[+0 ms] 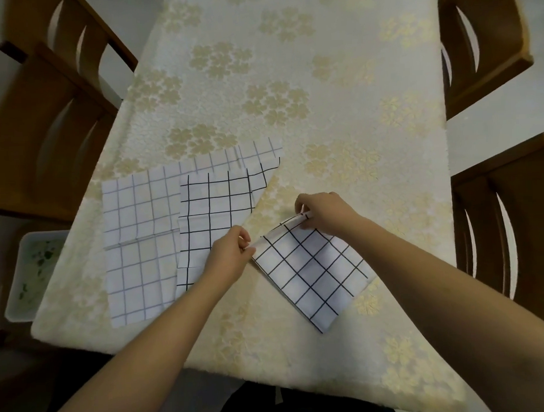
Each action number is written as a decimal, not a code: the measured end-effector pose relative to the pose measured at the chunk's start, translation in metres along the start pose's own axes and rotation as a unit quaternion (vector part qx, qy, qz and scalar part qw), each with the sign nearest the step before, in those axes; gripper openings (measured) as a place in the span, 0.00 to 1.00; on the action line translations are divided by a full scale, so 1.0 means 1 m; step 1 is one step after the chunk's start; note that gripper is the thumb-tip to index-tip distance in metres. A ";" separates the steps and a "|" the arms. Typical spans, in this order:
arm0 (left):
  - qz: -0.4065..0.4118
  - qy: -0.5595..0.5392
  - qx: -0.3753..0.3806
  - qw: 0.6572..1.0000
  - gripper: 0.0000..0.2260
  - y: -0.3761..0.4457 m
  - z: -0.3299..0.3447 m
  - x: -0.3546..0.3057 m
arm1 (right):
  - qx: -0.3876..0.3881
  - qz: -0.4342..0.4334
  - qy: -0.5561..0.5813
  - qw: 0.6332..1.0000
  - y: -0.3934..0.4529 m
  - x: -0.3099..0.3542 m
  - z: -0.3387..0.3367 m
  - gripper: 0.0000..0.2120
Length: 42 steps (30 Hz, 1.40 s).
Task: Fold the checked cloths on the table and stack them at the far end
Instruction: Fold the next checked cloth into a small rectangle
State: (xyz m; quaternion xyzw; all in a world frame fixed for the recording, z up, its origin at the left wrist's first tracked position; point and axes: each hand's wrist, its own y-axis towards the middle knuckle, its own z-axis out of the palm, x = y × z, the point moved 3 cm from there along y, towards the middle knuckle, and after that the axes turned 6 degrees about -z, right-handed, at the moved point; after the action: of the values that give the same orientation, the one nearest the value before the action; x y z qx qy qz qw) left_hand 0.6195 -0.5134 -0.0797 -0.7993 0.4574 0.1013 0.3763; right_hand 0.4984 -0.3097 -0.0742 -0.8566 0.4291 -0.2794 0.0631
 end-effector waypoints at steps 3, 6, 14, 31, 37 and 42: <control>0.017 -0.009 -0.010 1.000 0.09 0.004 -0.014 -0.012 | -0.038 0.055 0.118 0.991 -0.015 -0.006 -0.010 0.10; 0.061 -0.013 -0.047 0.997 0.04 0.005 -0.033 -0.034 | -0.109 0.082 0.199 0.970 -0.034 -0.007 -0.029 0.06; 0.223 -0.171 -0.114 0.953 0.03 -0.036 -0.087 -0.089 | -0.325 0.062 0.283 0.900 -0.111 0.024 -0.083 0.05; 0.265 0.030 0.105 0.958 0.04 -0.103 -0.024 0.042 | -0.209 0.143 0.253 0.934 -0.231 0.067 0.102 0.08; 0.285 0.041 0.122 0.950 0.04 -0.110 -0.014 0.058 | -0.197 0.182 0.275 0.923 -0.247 0.080 0.125 0.07; 0.272 0.021 0.104 0.957 0.03 -0.109 -0.015 0.051 | -0.223 0.184 0.293 0.911 -0.247 0.081 0.123 0.07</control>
State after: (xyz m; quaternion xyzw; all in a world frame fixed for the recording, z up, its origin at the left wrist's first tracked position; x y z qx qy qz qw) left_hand 0.7333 -0.5243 -0.0396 -0.6032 0.6731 0.1345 0.4062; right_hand 0.7749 -0.2345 -0.0564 -0.6337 0.6299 -0.3979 -0.2080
